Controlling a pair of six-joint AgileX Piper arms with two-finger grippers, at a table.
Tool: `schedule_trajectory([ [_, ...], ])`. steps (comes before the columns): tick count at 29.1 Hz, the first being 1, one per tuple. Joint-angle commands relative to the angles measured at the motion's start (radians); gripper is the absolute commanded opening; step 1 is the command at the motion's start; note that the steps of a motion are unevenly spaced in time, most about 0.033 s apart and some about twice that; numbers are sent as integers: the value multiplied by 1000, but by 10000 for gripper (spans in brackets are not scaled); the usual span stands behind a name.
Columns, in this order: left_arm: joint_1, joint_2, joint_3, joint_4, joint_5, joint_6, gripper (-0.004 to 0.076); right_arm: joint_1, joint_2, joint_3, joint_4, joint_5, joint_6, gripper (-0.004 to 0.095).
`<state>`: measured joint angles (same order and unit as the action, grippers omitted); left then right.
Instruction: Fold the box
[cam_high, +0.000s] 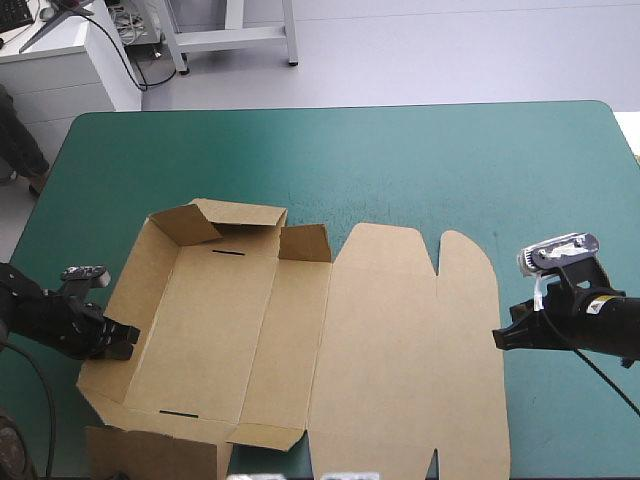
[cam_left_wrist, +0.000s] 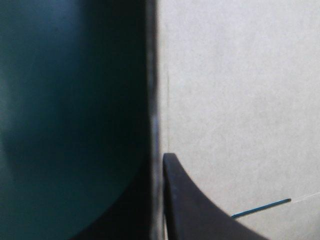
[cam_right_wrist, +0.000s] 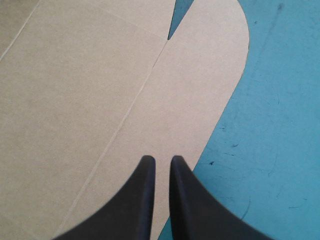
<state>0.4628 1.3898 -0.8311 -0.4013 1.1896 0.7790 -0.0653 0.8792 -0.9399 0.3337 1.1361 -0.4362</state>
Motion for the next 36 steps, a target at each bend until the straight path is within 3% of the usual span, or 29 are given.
schedule_trajectory([
  [1, -25, -27, -18, 0, 24, -11, -8, -8, -7, -26, 27, -37, -10, 89],
  [8, -195, -27, -43, 105, -94, 5, -8, -8, -7, -26, 29, -37, -10, 89],
  [14, -378, -27, -173, 151, -245, 2, -8, -8, -7, -26, 31, -29, -6, 89],
  [27, -800, 40, -393, 539, -707, -26, -8, -8, -7, -26, 31, -6, 26, 89],
  [32, -927, 83, -438, 738, -804, -182, -8, -8, -7, -26, 31, -6, 28, 89],
  [36, -1035, 105, -445, 1024, -835, -404, -8, -8, -7, -26, 31, -6, 28, 89],
])
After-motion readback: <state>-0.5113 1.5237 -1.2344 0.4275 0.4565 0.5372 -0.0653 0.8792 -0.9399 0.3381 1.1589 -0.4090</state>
